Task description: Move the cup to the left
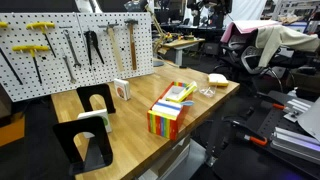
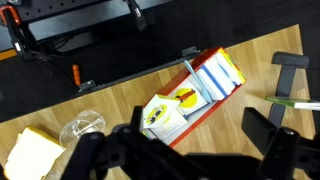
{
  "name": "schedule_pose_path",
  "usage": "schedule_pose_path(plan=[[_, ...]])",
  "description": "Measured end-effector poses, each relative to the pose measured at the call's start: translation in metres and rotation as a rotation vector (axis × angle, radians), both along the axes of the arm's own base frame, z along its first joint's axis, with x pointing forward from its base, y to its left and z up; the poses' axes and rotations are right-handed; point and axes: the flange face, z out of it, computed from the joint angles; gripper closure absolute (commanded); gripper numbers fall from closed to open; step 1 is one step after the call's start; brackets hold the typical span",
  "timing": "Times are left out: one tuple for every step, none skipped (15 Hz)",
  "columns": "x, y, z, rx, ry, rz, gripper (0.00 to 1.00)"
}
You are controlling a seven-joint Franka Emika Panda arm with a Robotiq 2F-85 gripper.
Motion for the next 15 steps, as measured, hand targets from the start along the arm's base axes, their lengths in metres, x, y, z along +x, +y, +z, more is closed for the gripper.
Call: schedule_pose_path(plan=[[0.0,0.0,0.0,0.0,0.0,0.0,0.0],[0.0,0.0,0.0,0.0,0.0,0.0,0.0],[0.0,-0.001,0.0,-0.003,0.0,0.001,0.0],[0.001,-0.003,-0.002,-0.013,0.001,0.003,0.0],[0.003,-0.007,-0.005,-0.034,0.004,0.008,0.0],[0.006,-0.011,-0.011,-0.056,0.011,0.012,0.0],[0.009,-0.015,-0.019,-0.076,0.019,0.019,0.0],[0.014,-0.019,-0.026,-0.097,0.025,0.026,0.0],[0.018,-0.02,-0.032,-0.108,0.03,0.031,0.0],[0.021,-0.02,-0.035,-0.111,0.036,0.033,0.0],[0.023,-0.02,-0.035,-0.112,0.037,0.035,0.0],[0.024,-0.02,-0.034,-0.113,0.034,0.036,0.0],[0.024,-0.019,-0.033,-0.113,0.032,0.036,0.0],[0.024,-0.019,-0.032,-0.113,0.031,0.036,0.0],[0.024,-0.019,-0.033,-0.113,0.031,0.036,0.0]])
